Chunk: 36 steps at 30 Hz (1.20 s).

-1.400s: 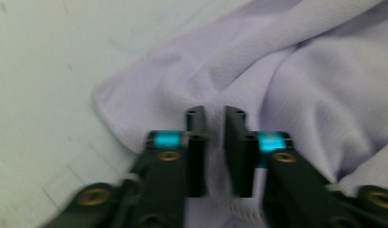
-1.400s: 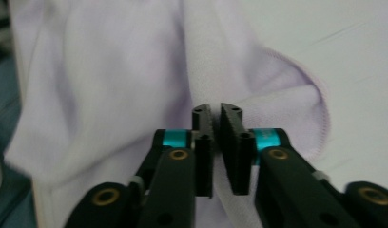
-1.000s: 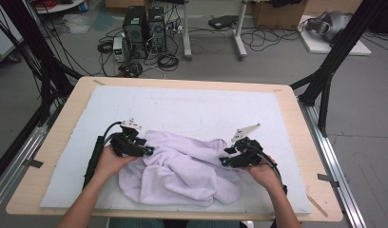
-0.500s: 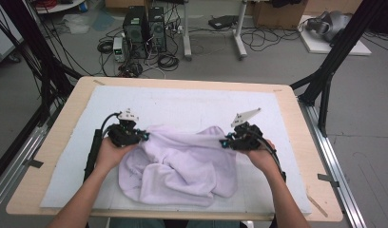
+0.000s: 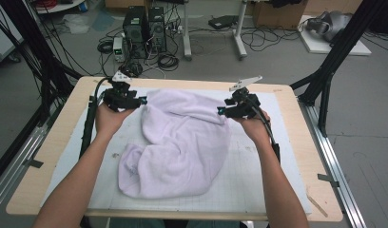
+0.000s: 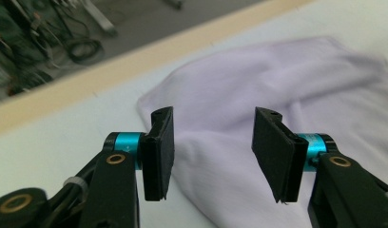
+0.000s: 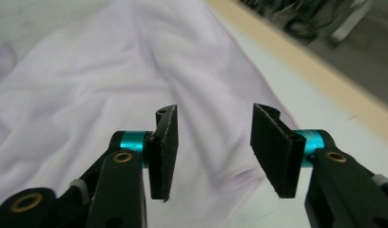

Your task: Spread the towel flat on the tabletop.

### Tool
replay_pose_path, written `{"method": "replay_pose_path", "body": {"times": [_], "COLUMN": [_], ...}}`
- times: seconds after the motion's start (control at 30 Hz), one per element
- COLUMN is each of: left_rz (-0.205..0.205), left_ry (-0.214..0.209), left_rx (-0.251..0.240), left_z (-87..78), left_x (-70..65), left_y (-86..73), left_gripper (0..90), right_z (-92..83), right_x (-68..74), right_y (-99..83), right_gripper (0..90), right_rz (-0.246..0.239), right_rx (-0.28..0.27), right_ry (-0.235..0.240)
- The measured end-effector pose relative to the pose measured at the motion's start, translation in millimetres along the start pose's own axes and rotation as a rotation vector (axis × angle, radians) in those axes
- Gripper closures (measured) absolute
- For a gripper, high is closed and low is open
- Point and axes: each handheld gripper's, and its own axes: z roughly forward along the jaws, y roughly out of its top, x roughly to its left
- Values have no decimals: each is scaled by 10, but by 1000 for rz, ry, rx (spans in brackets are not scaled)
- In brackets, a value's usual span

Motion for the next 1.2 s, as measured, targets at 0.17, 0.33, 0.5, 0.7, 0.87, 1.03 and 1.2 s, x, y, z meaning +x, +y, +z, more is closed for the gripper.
{"method": "replay_pose_path", "body": {"times": [0.17, 0.33, 0.5, 0.7, 0.87, 1.03, 1.2], "left_rz": [7, 41, 73, 97, 174, 176, 99], "left_ry": [-82, -156, -220, -307, -320, -337, -365], "left_rx": [22, 26, 42, 31, 109, 110, 42], "left_z": [-52, -197, -325, -487, -426, -348, -435], "left_x": [-109, -313, -525, -783, -905, -927, -824], "left_y": [-370, -630, -835, -1153, -1342, -1361, -1183], "left_gripper": [486, 456, 396, 390, 538, 823, 831], "right_z": [13, -84, -170, -200, -133, 62, 2], "right_x": [208, 488, 765, 1078, 1284, 1398, 1305], "right_y": [-335, -630, -914, -1238, -1364, -1388, -1227], "right_gripper": [497, 483, 465, 456, 462, 691, 864], "right_rz": [-8, -26, -34, -54, -89, -163, -208], "right_rx": [15, -9, -30, -55, -32, 9, 17], "right_ry": [60, 130, 186, 251, 278, 256, 249]}}
